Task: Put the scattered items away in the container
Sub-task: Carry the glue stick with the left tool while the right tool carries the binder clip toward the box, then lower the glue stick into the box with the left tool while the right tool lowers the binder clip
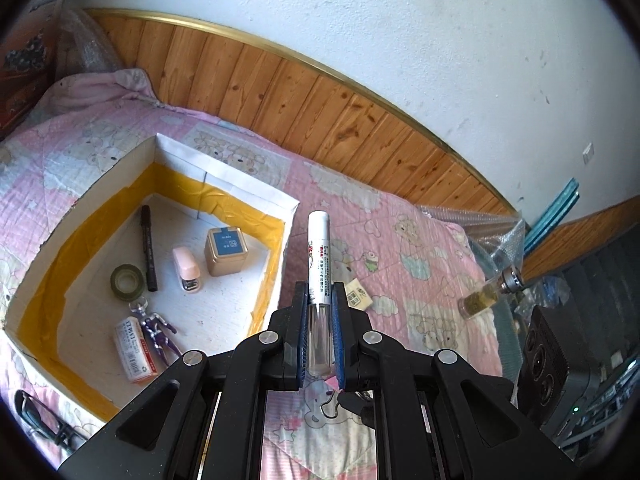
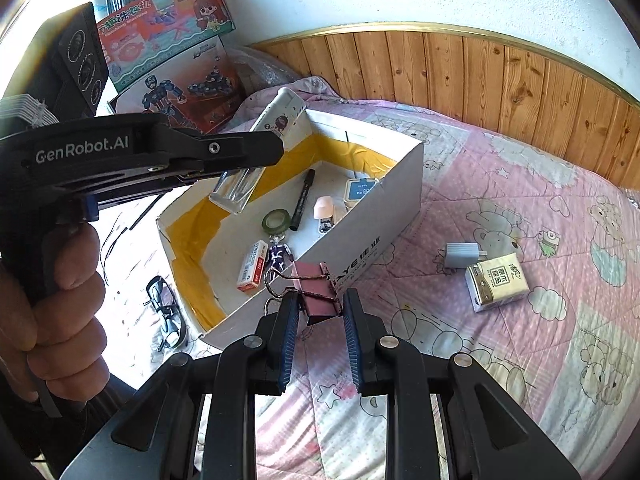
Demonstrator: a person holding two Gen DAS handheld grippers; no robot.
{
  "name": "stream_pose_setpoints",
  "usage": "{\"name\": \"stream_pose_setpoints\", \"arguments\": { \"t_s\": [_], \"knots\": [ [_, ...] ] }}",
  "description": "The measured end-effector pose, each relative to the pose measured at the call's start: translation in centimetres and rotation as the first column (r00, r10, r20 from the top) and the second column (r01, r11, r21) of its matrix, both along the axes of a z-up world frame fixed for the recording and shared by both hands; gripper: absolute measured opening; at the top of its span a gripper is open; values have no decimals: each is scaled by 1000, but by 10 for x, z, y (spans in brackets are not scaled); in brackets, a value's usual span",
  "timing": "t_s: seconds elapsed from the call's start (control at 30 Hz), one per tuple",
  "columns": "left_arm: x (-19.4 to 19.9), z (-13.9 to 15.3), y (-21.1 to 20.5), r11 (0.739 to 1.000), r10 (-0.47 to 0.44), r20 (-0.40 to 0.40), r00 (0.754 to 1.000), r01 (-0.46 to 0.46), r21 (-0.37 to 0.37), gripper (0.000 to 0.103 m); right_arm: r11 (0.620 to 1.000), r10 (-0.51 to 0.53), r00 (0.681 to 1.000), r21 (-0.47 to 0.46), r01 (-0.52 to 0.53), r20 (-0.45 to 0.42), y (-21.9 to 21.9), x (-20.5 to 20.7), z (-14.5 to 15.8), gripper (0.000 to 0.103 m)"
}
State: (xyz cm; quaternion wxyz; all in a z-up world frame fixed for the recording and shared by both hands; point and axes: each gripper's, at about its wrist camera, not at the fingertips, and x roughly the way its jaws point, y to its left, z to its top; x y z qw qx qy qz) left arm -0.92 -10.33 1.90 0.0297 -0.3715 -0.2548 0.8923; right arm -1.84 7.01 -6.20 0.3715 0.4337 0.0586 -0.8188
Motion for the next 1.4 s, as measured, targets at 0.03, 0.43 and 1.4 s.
{"name": "stream_pose_setpoints", "arguments": {
  "t_s": [0.03,0.43,1.4],
  "knots": [
    [0,0,-3,1000,2,1,1000,-2,1,11,1000,2,1000,2,-2,-1,-2,0,-1,24],
    [-1,-19,-33,1000,14,43,999,-15,20,11,1000,0,1000,8,0,-13,-20,-2,-1,24],
    [-33,-100,-48,998,-18,256,966,4,56,11,999,-48,998,-3,48,-31,-49,-28,-7,24]
  ]
}}
